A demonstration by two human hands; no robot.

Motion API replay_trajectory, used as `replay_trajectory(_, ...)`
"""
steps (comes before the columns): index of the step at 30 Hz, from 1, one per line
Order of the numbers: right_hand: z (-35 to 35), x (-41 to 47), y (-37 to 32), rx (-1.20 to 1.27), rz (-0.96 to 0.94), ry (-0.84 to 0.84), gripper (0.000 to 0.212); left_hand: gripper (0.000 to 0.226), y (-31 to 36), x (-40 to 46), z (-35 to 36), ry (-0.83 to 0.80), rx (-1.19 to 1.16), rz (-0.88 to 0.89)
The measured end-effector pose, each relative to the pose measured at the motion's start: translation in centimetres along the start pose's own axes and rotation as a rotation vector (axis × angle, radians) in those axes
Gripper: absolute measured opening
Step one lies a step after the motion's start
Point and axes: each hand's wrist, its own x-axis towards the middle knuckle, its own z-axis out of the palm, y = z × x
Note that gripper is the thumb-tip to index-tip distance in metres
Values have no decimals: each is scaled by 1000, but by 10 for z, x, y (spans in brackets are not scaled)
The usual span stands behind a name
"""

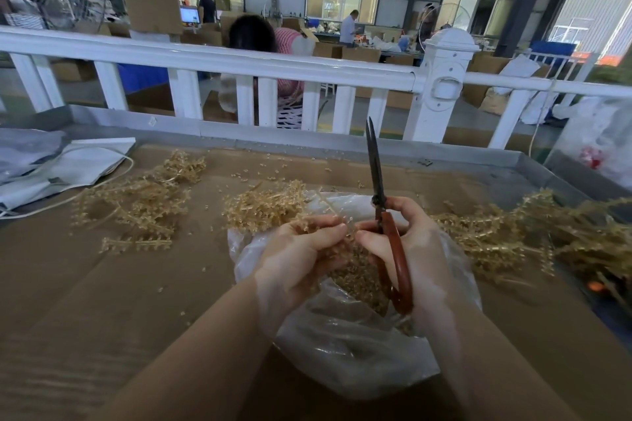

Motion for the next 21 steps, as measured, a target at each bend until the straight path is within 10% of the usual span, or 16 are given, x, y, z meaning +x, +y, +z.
replay_trajectory(21, 5, 5, 11, 93, 229, -20, 49, 25, 2, 1, 5, 99, 13, 1)
